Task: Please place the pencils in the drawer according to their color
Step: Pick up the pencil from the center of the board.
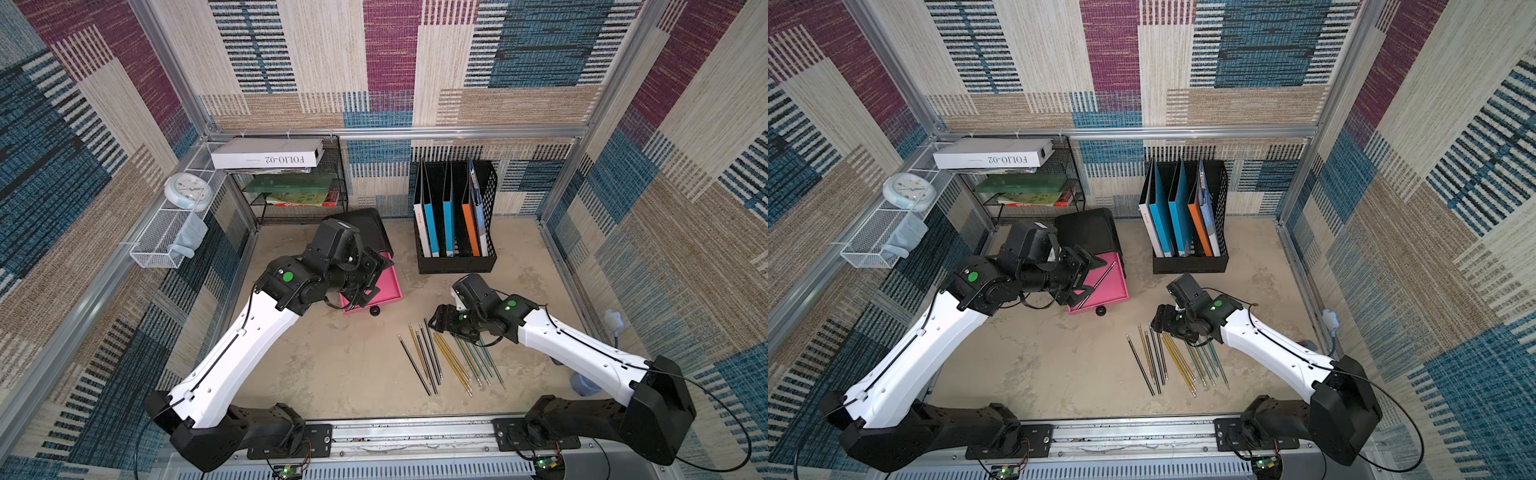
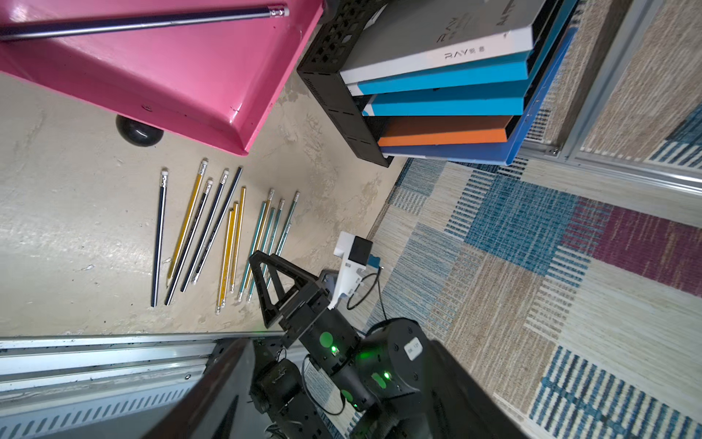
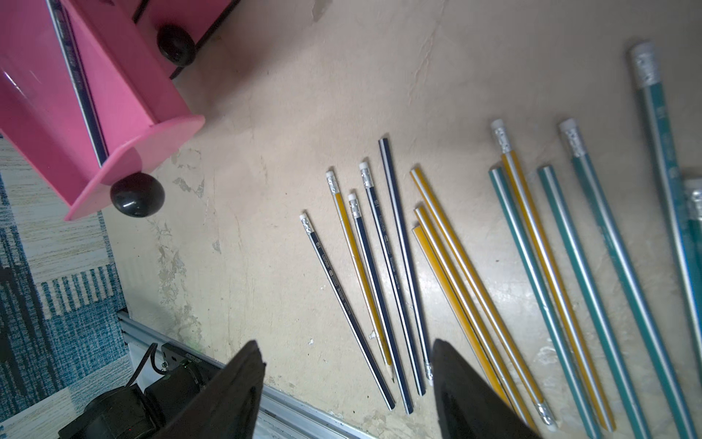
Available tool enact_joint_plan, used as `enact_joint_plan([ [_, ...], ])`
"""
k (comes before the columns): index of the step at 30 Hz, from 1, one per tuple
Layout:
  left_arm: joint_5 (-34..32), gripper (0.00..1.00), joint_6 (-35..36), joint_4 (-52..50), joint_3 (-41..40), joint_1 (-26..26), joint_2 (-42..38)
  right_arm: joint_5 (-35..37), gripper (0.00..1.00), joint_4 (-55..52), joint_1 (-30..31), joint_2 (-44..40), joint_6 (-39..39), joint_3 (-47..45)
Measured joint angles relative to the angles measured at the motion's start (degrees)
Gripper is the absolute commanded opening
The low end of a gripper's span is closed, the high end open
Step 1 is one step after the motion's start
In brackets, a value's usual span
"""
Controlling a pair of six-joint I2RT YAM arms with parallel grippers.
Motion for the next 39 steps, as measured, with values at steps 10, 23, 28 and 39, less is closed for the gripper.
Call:
enact_joint_plan([
  [10,-10.51,0.68,7.26,-1.99,-18.95,-7.26,-5.77,1.18,0.74,2.93,0.0,-5.33,-3.52,-3.26],
  [23,-24.17,0.72,3.65,-1.46,-16.72,-24.72,9.33,-0.31,0.74,5.09,-0.04,-9.16,-6.03,-9.53],
  [28,-27.74,0.72,1.07,1.88,-20.04,-25.4,12.09,-1.16,0.74,5.77,-0.04,-10.01,-5.92,-10.43],
  [39,-28.0,0.72,0.52,13.92,-25.2,-23.76,19.69,-1.6,0.74,7.3,-0.04,-9.6,-5.2,-11.3],
])
